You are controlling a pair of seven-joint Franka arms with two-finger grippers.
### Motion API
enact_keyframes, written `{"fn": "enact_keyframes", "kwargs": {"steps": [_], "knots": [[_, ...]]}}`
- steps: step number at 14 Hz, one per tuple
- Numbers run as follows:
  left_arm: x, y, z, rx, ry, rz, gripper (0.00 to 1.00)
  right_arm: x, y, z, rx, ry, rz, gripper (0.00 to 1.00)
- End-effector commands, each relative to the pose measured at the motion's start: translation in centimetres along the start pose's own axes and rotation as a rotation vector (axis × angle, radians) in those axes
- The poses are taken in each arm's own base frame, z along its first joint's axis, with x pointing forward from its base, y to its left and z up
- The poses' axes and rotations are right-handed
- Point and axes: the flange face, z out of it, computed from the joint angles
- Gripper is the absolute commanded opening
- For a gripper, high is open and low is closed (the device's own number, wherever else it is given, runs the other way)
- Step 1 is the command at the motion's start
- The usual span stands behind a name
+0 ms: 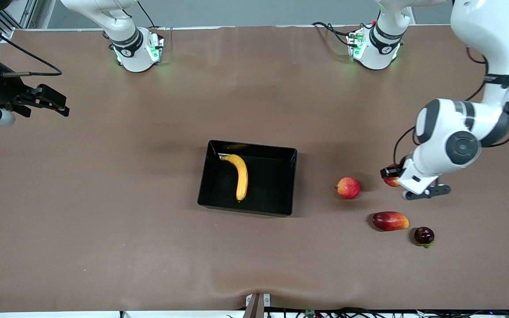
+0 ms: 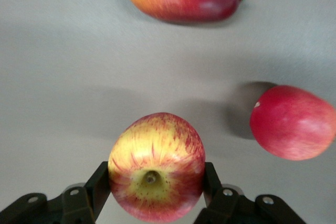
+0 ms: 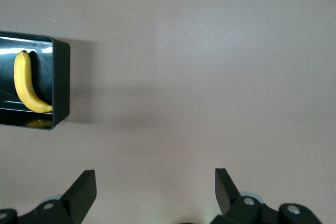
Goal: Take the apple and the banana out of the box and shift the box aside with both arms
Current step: 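Lower the apple beside the red apple and open the left gripper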
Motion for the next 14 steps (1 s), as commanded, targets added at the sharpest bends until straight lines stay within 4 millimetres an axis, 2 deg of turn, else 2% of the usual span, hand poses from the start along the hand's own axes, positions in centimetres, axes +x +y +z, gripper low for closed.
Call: {"fn": "enact_keyframes", "kwargs": {"steps": [1, 4, 6, 7, 8, 9, 12, 14], "knots": [[-2.4, -0.5, 3.0, -0.010, 0.037, 0.015, 0.00, 0.1, -0.3, -0.1, -0.010, -0.002, 0.013, 1.00], [-2.3, -1.3, 5.5, 0.013, 0.019, 0.027, 0.00, 0.3, -0.3, 0.2, -0.011, -0.006, 0.013, 1.00], [-2.1, -1.2, 6.0, 0.009, 0.022, 0.029, 0.15, 0.3, -0.3, 0.2, -0.011, -0.006, 0.013, 1.00], [-2.0, -1.2, 5.7, 0.009, 0.029, 0.029, 0.36, 0.3, -0.3, 0.2, -0.011, -0.006, 0.013, 1.00], [-1.8, -1.2, 5.2, 0.007, 0.039, 0.029, 0.73, 0.4, -0.3, 0.3, -0.011, -0.008, 0.013, 1.00], [-1.7, -1.2, 4.6, 0.005, 0.048, 0.028, 1.00, 0.4, -0.3, 0.3, -0.009, -0.008, 0.013, 1.00], [-1.4, -1.2, 3.2, 0.003, 0.068, 0.026, 1.00, 0.4, -0.4, 0.3, -0.011, -0.008, 0.012, 1.00], [-1.3, -1.0, 0.7, -0.003, 0.108, 0.019, 1.00, 0.4, -0.4, 0.3, -0.011, -0.008, 0.012, 1.00]]}}
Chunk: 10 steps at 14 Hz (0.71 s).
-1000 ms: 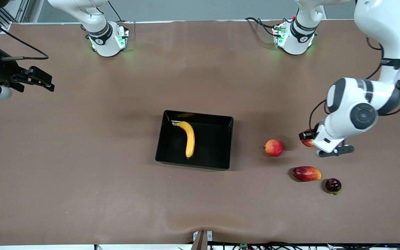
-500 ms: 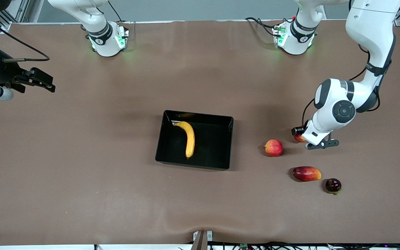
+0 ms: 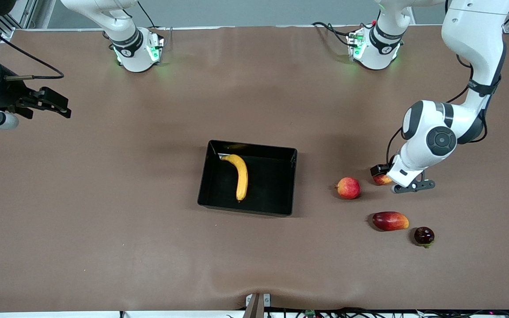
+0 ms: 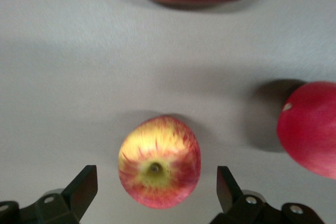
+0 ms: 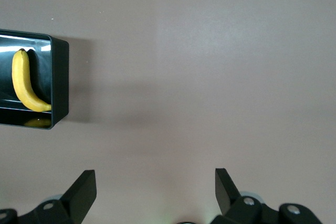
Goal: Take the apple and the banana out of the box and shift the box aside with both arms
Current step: 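Lower the apple beside the red apple and open the left gripper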
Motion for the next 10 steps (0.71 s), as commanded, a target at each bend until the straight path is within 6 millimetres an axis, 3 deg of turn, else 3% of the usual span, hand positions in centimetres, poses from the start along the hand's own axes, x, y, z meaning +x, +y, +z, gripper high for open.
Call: {"fn": "enact_keyframes", "kwargs": {"steps": [1, 2, 4, 6, 10], "knots": [[-0.4, 0.5, -4.2, 0.008, 0.043, 0.011, 1.00, 0.3, -0.3, 0.1, -0.010, -0.003, 0.013, 1.00], [-0.3, 1.9, -6.3, -0.003, 0.058, 0.021, 1.00, 0.3, -0.3, 0.2, -0.011, -0.006, 0.013, 1.00], [-0.6, 6.7, -9.8, -0.023, 0.055, 0.019, 1.00, 0.3, -0.3, 0.3, -0.010, -0.011, 0.013, 1.00], [-1.6, 13.3, -12.3, -0.061, 0.061, -0.013, 1.00, 0.5, -0.4, 0.5, -0.011, -0.012, 0.011, 1.00], [-4.7, 27.0, -13.6, -0.136, 0.085, 0.110, 1.00, 0.6, -0.8, 0.6, -0.012, -0.011, 0.004, 1.00]]}}
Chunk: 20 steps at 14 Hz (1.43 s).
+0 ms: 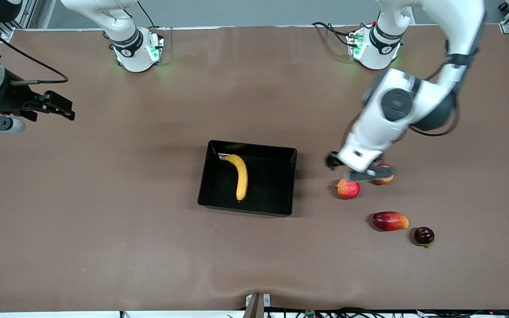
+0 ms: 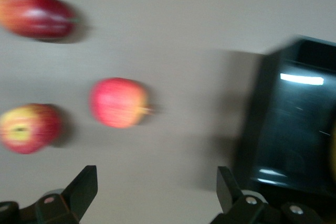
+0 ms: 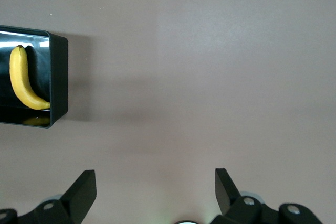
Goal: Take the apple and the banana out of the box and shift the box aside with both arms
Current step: 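Reach the left gripper into the tray and grasp the yellow banana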
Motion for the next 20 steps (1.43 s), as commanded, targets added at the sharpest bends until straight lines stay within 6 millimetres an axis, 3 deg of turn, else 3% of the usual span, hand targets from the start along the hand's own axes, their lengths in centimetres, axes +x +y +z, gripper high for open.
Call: {"fn": "enact_keyframes", "kwargs": {"steps": [1, 3, 5, 10, 13, 18, 20], "knots": [[-0.1, 8.6, 1.7, -0.035, -0.028, 0.039, 1.00, 0.1, -0.2, -0.3, -0.010, 0.004, 0.014, 1.00], [0.0, 13.8, 2.7, -0.037, -0.028, 0.022, 1.00, 0.1, 0.2, -0.3, -0.009, 0.002, 0.021, 1.00], [-0.2, 17.4, 4.4, -0.042, -0.021, -0.010, 1.00, 0.1, 0.1, -0.3, -0.009, 0.001, 0.019, 1.00], [-3.2, 22.9, 11.0, -0.004, 0.007, -0.023, 1.00, 0.2, 0.1, -0.2, -0.009, 0.002, 0.019, 1.00], [-4.4, 25.1, 14.2, -0.045, 0.020, -0.021, 1.00, 1.0, 0.1, 0.9, -0.011, -0.010, 0.020, 1.00], [-6.6, 26.3, 20.6, -0.026, 0.072, -0.012, 1.00, 1.7, -0.3, 2.0, -0.012, -0.021, 0.014, 1.00], [-6.9, 26.4, 21.1, -0.028, 0.080, -0.017, 1.00, 2.2, -0.6, 2.6, -0.012, -0.013, 0.012, 1.00]]}}
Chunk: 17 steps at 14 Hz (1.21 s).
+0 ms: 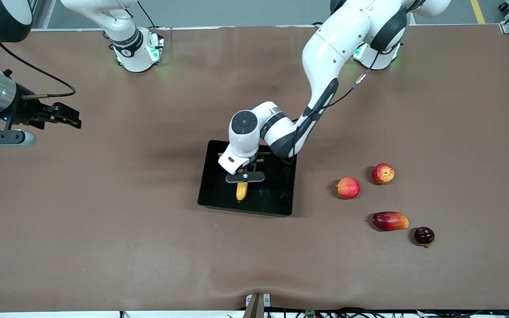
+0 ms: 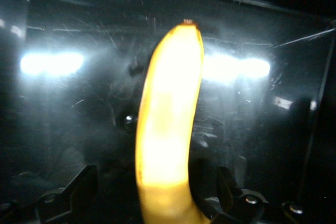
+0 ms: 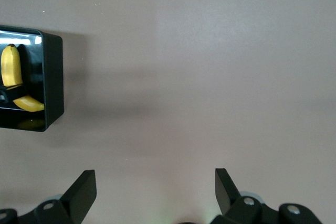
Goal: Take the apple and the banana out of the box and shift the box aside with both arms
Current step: 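Lift the banana with the left gripper while the right gripper approaches the tray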
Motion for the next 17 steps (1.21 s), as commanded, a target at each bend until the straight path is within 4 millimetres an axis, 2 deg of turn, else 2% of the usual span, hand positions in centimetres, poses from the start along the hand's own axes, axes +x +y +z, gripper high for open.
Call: {"fn": "enact_keyframes", "kwargs": {"steps": [1, 2, 3, 4, 6, 8, 10, 12, 14, 15, 17], "knots": [[0.1, 0.8, 0.2, -0.001, 0.037, -0.005, 0.93, 0.8, -0.9, 0.6, -0.010, 0.014, 0.000, 1.00], [0.1, 0.8, 0.2, -0.001, 0.037, -0.005, 0.62, 1.3, -1.3, 1.2, -0.011, 0.013, -0.007, 1.00], [0.1, 0.9, -0.2, -0.007, 0.038, -0.013, 0.11, 1.5, -2.1, 1.5, -0.012, 0.017, -0.018, 1.00], [0.3, 0.8, -0.5, -0.007, 0.042, -0.014, 0.00, 2.1, -2.8, 2.2, -0.013, 0.017, -0.029, 1.00], [0.5, 0.9, -1.1, -0.010, 0.046, -0.015, 0.00, 3.1, -4.4, 3.4, -0.014, 0.033, -0.053, 1.00], [1.7, 1.1, -4.6, -0.028, 0.074, -0.019, 0.00, 4.2, -6.3, 5.0, -0.014, 0.048, -0.080, 1.00], [3.4, 0.3, -8.9, -0.008, 0.083, -0.036, 0.00, 4.5, -7.6, 6.2, -0.018, 0.032, -0.101, 1.00], [6.3, -1.6, -14.5, -0.011, 0.105, -0.063, 0.00, 4.4, -8.5, 8.2, -0.024, 0.005, -0.108, 1.00], [8.7, -3.9, -19.1, -0.022, 0.133, -0.087, 0.00, 4.6, -9.7, 10.2, -0.021, 0.029, -0.093, 1.00], [10.2, -5.9, -22.0, -0.031, 0.146, -0.093, 0.00, 4.6, -10.8, 11.1, -0.019, 0.045, -0.076, 1.00], [12.3, -10.6, -25.4, 0.022, 0.115, -0.072, 0.00, 4.9, -12.8, 13.0, -0.019, 0.050, -0.024, 1.00]]}}
